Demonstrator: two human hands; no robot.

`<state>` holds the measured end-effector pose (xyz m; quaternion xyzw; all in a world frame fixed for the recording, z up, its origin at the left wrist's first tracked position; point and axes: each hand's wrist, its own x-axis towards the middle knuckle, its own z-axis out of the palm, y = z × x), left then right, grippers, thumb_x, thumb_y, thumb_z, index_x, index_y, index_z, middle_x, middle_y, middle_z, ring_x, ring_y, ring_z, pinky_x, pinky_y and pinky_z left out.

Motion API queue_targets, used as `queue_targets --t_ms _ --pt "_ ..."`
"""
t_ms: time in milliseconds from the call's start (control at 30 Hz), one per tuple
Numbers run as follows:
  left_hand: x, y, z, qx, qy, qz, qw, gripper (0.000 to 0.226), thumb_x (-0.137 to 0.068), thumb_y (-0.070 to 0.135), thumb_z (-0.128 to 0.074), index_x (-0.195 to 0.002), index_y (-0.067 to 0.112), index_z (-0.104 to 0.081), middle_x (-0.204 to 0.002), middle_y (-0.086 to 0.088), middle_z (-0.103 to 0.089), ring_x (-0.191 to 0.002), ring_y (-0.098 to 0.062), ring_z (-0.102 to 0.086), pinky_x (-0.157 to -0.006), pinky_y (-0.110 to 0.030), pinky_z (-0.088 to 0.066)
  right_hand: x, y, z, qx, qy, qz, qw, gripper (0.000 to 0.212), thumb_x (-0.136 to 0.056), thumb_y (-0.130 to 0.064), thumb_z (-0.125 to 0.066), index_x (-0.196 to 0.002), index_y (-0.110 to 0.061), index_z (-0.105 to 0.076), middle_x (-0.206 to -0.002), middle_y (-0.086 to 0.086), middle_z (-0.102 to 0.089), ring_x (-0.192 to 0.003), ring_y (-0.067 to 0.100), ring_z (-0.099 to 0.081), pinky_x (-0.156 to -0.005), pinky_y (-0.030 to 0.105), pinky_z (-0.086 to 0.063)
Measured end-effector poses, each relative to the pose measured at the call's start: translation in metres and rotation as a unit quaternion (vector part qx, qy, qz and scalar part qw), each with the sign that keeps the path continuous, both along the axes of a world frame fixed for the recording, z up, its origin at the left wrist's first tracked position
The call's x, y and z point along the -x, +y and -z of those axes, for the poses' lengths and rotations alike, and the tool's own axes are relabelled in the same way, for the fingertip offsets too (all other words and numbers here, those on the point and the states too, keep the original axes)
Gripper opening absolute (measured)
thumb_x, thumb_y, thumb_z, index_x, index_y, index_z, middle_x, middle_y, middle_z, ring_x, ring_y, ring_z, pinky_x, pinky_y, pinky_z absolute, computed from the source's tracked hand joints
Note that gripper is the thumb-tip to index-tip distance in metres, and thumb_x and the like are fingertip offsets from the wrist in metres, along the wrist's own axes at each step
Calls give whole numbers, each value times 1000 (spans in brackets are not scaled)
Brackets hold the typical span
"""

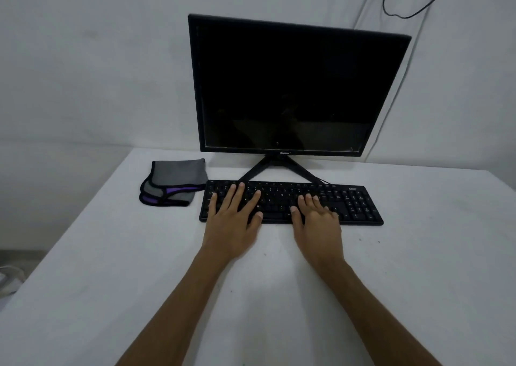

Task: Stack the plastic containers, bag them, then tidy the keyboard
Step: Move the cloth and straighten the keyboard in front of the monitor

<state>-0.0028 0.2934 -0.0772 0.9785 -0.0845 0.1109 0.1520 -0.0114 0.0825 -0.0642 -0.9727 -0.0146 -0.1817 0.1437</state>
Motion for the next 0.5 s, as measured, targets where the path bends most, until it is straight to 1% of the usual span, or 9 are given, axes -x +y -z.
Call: queue_targets --t_ms 167,233,267,300,333,367,400,433,500 --pt "47 2 -4 -1 12 -6 1000 74 -97 66 -7 -167 47 -22 -179 2 -13 -166 -15 -2 -133 -53 2 46 0 -9 -3 28 -17 999 47 -112 -37 -51 -148 -11 -63 -156 11 -60 -150 28 -52 -116 52 -42" --pt "66 7 -5 -3 31 -7 999 70 -99 66 -14 -166 48 -23 -179 4 -13 -166 -13 -2 -133 -52 4 66 -3 -11 -11 37 -37 999 48 -110 -41 -53 -148 -13 -65 -155 8 -61 -149 25 -53 -116 49 -43" --pt "73 10 -7 4 35 -12 999 66 -101 63 -23 -165 48 -28 -178 4 -17 -166 -13 -5 -133 -51 3 72 -6 -13 -33 37 -54 997 47 -109 -43 -55 -145 -15 -68 -152 5 -64 -145 22 -58 -117 45 -45" --pt "80 13 -10 17 26 -23 999 61 -103 58 -32 -162 45 -37 -176 3 -26 -165 -13 -14 -133 -51 -1 77 -13 -17 -72 37 -69 994 44 -108 -42 -58 -141 -16 -71 -146 2 -69 -138 19 -63 -115 36 -47" --pt "85 16 -13 31 4 -40 999 56 -103 53 -37 -157 41 -48 -170 1 -39 -161 -15 -27 -132 -50 -6 81 -22 -23 -120 31 -76 989 39 -107 -39 -61 -137 -17 -74 -140 0 -73 -131 17 -68 -112 26 -47" --pt "86 18 -17 45 -20 -62 997 55 -101 50 -39 -151 34 -57 -161 -2 -53 -153 -18 -41 -132 -49 -13 78 -31 -29 -156 13 -71 985 36 -107 -35 -62 -136 -17 -75 -136 0 -75 -128 17 -70 -109 20 -45" --pt "86 18 -21 55 -37 -79 995 56 -100 48 -40 -147 28 -62 -153 -5 -60 -147 -20 -49 -131 -49 -17 74 -42 -34 -169 -12 -57 984 36 -107 -32 -62 -138 -17 -73 -139 3 -74 -132 19 -67 -112 20 -42" --pt "85 17 -24 59 -40 -81 994 57 -101 49 -40 -148 25 -61 -152 -9 -60 -146 -22 -49 -131 -49 -19 69 -52 -39 -162 -27 -36 986 40 -107 -33 -62 -144 -18 -69 -147 6 -68 -142 23 -59 -118 27 -38" --pt "82 6 -27 56 -16 -46 997 57 -106 52 -41 -158 31 -49 -167 -12 -43 -158 -25 -33 -132 -52 -16 60 -67 -38 -114 6 -4 993 53 -108 -44 -56 -158 -26 -54 -165 11 -49 -159 28 -36 -128 47 -29"
